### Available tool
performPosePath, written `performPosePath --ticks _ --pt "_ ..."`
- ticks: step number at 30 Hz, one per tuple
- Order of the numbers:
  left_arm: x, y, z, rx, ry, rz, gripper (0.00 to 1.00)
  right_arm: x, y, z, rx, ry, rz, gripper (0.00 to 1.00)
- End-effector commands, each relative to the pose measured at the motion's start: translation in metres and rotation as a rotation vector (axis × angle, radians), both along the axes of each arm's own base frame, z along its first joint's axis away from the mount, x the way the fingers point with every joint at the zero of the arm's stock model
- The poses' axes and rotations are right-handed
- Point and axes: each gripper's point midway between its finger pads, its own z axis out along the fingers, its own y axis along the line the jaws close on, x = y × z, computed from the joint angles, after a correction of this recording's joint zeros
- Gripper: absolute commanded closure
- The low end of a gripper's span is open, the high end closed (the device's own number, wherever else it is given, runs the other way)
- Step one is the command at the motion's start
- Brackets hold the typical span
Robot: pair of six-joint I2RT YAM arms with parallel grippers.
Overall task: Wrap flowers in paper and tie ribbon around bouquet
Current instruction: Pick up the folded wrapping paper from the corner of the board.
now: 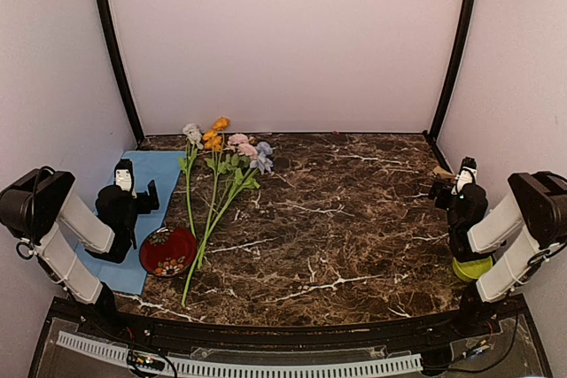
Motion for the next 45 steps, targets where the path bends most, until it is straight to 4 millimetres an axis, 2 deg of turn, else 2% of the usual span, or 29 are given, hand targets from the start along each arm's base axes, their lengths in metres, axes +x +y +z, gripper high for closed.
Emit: performPosePath --ticks 1,9,13,15,16,17,20,22,25,28,33,34,39,42,45 --pt "0.003 0.001 0.014 0.001 -0.042 -0.002 0.01 0.001 -0.004 0.016 -0.002 -0.059 -0.016 0.0" --pt "0.001 0.006 0.015 -0.013 -0.026 0.029 0.01 0.003 -0.001 0.02 -0.003 -0.066 0.011 0.0" --pt "-0.006 -0.002 0.024 0.021 -0.075 0.012 0.01 0.024 0.006 0.044 -0.011 0.013 0.053 0.0" --pt "-0.014 -0.006 0.043 0.071 -0.132 0.041 0.01 0.036 0.013 0.067 0.015 0.04 0.089 0.0" --pt "-0.009 -0.015 0.057 0.111 -0.129 0.025 0.01 0.041 0.019 0.079 0.022 0.041 0.127 0.0" --pt "-0.003 -0.025 0.06 0.132 -0.074 -0.009 0.02 0.045 0.028 0.086 0.035 0.058 0.176 0.0" --pt "0.017 -0.043 0.092 0.008 -0.013 -0.07 0.12 0.056 0.05 0.113 0.095 0.068 0.289 0.04" --pt "0.022 -0.047 0.094 -0.069 0.094 -0.068 0.19 0.061 0.064 0.122 0.121 0.104 0.35 0.04" --pt "0.019 -0.057 0.073 -0.152 0.316 -0.08 0.22 0.064 0.086 0.129 0.097 0.167 0.388 0.04" --pt "0.012 -0.072 0.047 -0.21 0.542 -0.126 0.22 0.059 0.114 0.128 0.041 0.224 0.448 0.04" --pt "0.009 -0.078 -0.011 -0.16 0.894 -0.117 0.2 0.05 0.154 0.124 0.006 0.277 0.577 0.03" --pt "0.011 -0.077 -0.018 -0.144 0.945 -0.11 0.2 0.049 0.159 0.123 -0.001 0.285 0.594 0.03" --pt "0.033 -0.061 -0.042 -0.071 1.063 -0.042 0.21 0.047 0.175 0.112 -0.021 0.344 0.646 0.0" --pt "0.048 -0.052 -0.053 -0.065 1.1 -0.005 0.28 0.046 0.18 0.103 -0.028 0.373 0.655 0.0" --pt "0.054 -0.054 -0.07 -0.074 1.15 -0.018 0.33 0.046 0.187 0.097 -0.043 0.399 0.665 0.0"
